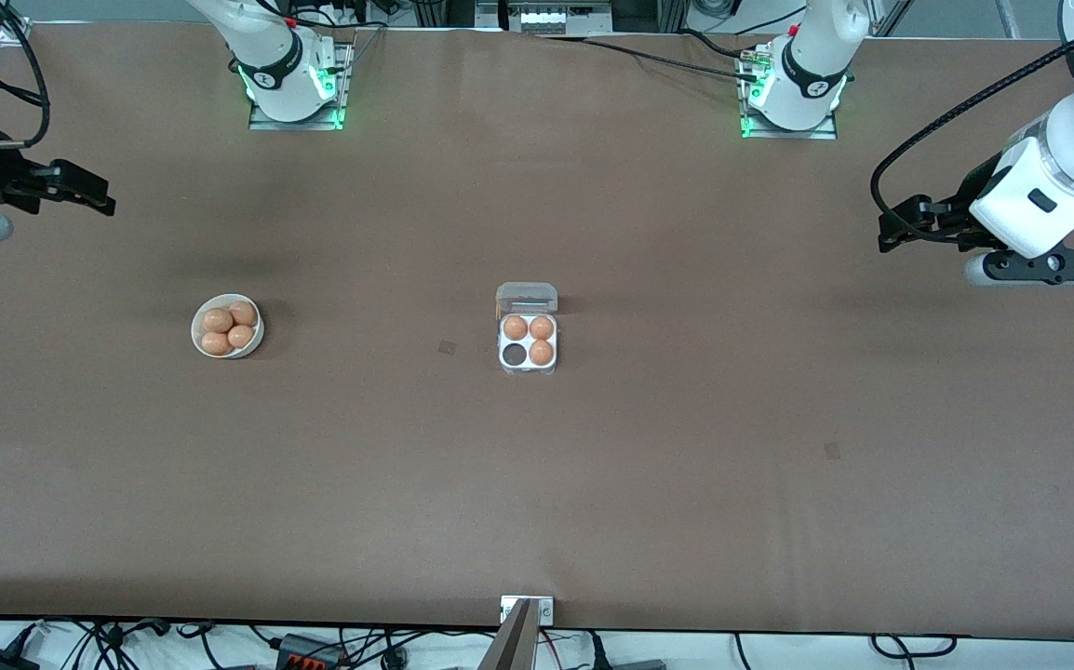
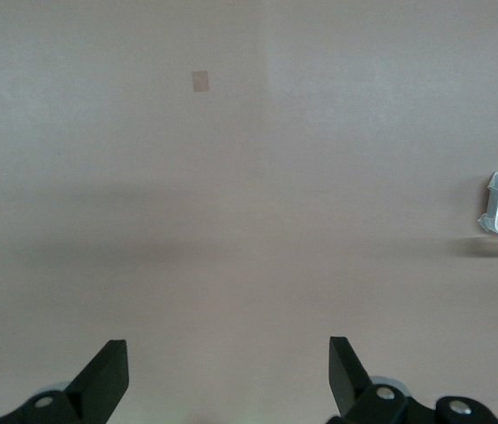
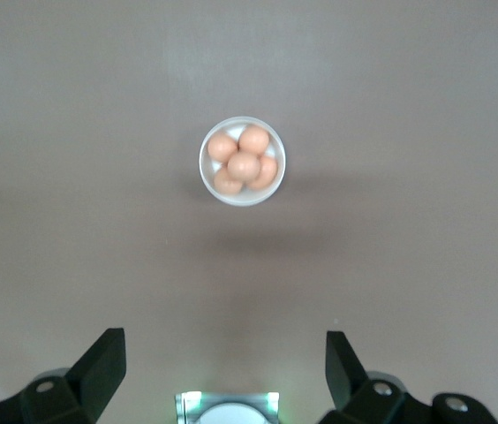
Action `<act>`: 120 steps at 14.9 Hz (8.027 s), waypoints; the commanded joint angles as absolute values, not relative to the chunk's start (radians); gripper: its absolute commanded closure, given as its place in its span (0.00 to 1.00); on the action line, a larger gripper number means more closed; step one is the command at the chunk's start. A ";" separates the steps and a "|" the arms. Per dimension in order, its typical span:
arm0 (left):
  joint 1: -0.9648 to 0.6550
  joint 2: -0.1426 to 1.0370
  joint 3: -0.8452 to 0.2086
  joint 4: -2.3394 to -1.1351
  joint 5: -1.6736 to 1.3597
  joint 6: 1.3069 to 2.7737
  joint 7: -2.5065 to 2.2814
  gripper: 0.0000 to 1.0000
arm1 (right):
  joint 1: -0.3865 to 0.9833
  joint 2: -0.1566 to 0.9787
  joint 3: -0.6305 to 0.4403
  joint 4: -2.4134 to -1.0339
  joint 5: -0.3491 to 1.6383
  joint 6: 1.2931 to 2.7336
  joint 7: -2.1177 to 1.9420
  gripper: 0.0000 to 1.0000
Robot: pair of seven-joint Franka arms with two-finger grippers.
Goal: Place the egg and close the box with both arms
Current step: 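Move the right gripper toward the white bowl of eggs, then lower the right gripper into the bowl and grasp one brown egg, then carry the egg with the right gripper over the empty box slot, then lower the egg into the empty slot and open the right gripper, then withdraw the right gripper while the left gripper reaches toward the box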
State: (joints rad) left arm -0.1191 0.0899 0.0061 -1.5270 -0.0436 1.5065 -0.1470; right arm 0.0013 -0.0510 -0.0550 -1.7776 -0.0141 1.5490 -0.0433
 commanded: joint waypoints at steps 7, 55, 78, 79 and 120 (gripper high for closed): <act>-0.100 0.095 0.008 -1.516 -0.045 1.491 -0.123 0.00 | -0.003 0.084 -0.049 -1.972 -0.006 1.880 -0.037 0.00; -0.098 0.109 0.011 -1.506 -0.049 1.499 -0.120 0.00 | 0.216 0.213 -0.046 -1.815 -0.003 1.973 0.101 0.73; -0.097 0.109 0.011 -1.506 -0.052 1.499 -0.120 0.00 | 0.733 0.781 -0.044 -1.325 0.024 2.181 1.094 0.76; -0.097 0.109 0.011 -1.506 -0.052 1.499 -0.120 0.00 | 0.745 0.790 -0.046 -1.325 0.029 2.184 1.095 0.76; -0.115 0.118 -0.009 -1.506 -0.058 1.486 -0.136 0.14 | 0.362 0.221 -0.060 -1.547 0.020 1.598 0.345 0.00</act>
